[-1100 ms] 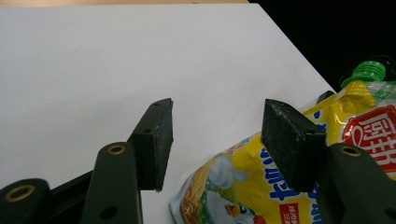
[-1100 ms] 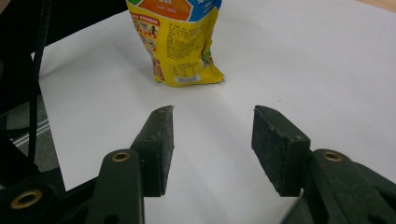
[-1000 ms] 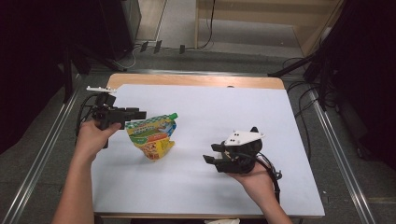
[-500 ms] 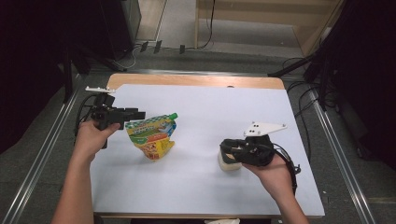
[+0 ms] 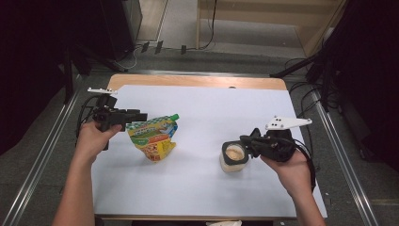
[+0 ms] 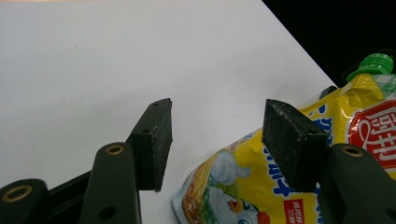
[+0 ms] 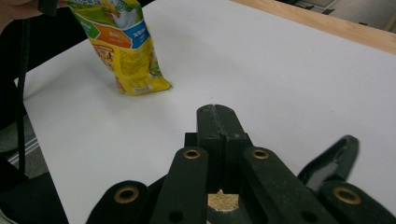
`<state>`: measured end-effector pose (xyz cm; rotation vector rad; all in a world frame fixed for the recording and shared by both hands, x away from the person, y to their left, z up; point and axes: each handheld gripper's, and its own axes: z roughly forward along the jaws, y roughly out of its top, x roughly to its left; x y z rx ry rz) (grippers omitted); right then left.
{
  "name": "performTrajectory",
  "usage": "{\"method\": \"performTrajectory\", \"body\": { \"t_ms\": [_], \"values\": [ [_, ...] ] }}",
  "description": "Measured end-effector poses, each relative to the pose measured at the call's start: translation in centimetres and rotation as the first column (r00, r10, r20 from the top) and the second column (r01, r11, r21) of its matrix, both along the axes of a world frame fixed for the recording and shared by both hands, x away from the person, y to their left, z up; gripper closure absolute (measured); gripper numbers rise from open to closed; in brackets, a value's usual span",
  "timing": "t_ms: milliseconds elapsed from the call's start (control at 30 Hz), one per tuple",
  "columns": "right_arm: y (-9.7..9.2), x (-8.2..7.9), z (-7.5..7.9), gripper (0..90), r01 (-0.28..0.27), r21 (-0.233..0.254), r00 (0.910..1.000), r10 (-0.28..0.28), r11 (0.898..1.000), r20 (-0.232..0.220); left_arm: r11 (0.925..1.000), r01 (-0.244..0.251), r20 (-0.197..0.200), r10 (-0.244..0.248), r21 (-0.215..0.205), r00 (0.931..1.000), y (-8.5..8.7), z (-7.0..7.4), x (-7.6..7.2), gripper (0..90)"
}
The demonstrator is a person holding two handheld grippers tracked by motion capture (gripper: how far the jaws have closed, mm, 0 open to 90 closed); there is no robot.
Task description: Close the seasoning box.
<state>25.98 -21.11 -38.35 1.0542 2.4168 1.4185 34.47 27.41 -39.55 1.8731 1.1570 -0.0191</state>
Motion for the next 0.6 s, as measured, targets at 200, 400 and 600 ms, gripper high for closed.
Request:
{"method": "performTrajectory", "body": {
  "t_ms": [200,400,600],
  "values": [
    [-1.1,0.1,0.4,90.0,0.024,0.008,0.9997,-0.024,1.0,-0.002,1.0,0.0,0.002,0.0,0.0,1.0,0.1,0.0,0.0,43.6],
    [-2.5,0.2,1.0,90.0,0.056,0.019,0.9985,-0.056,0.998,0.002,1.0,-0.001,-0.001,0.001,0.0,1.0,0.1,0.0,0.0,43.7],
    [-4.1,0.3,1.2,90.0,0.09,0.037,0.9958,-0.091,0.995,0.01,1.0,0.0,0.0,0.0,0.001,1.0,0.0,0.0,0.0,43.6]
  ]
}}
